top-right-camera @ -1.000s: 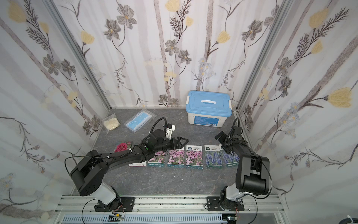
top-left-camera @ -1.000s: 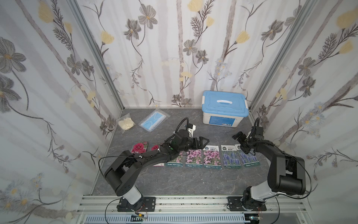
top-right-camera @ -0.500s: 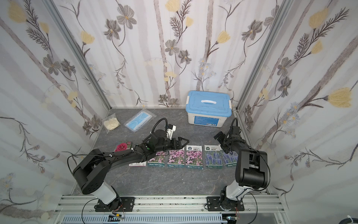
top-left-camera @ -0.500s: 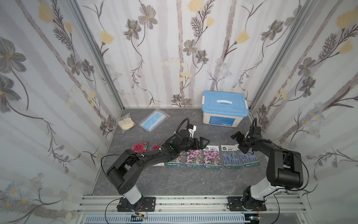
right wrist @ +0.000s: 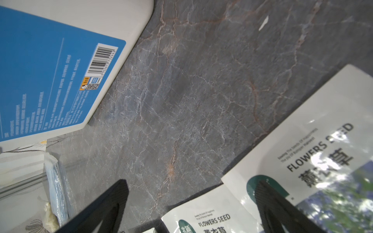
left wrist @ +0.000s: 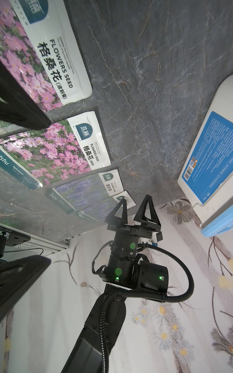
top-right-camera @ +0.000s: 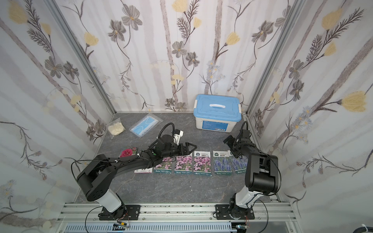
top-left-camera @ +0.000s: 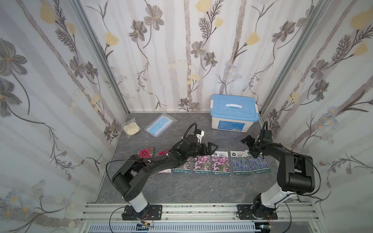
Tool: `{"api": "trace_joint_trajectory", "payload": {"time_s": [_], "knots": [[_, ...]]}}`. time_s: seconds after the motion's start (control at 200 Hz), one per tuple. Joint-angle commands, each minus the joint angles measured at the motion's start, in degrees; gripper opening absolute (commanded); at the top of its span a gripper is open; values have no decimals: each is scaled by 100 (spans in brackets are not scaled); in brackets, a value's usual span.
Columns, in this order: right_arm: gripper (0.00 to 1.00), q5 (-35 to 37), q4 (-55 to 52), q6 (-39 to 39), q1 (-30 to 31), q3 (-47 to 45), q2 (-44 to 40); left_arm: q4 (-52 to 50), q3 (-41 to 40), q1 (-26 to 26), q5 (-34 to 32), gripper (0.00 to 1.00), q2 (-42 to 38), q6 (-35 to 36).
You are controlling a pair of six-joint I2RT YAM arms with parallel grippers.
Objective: Arrange the seed packets in a row
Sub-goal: Adjust the seed packet at the center of the board.
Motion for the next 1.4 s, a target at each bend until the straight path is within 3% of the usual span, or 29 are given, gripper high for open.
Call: {"api": "trace_joint_trajectory", "payload": {"time_s": [0.0, 1.394], "knots": [[100, 150, 178, 58, -4, 95, 60, 238, 34, 19, 40, 100, 18, 6], [100, 1143, -371, 853, -151, 417, 273, 238, 27, 60, 111, 100, 51, 6]]}}
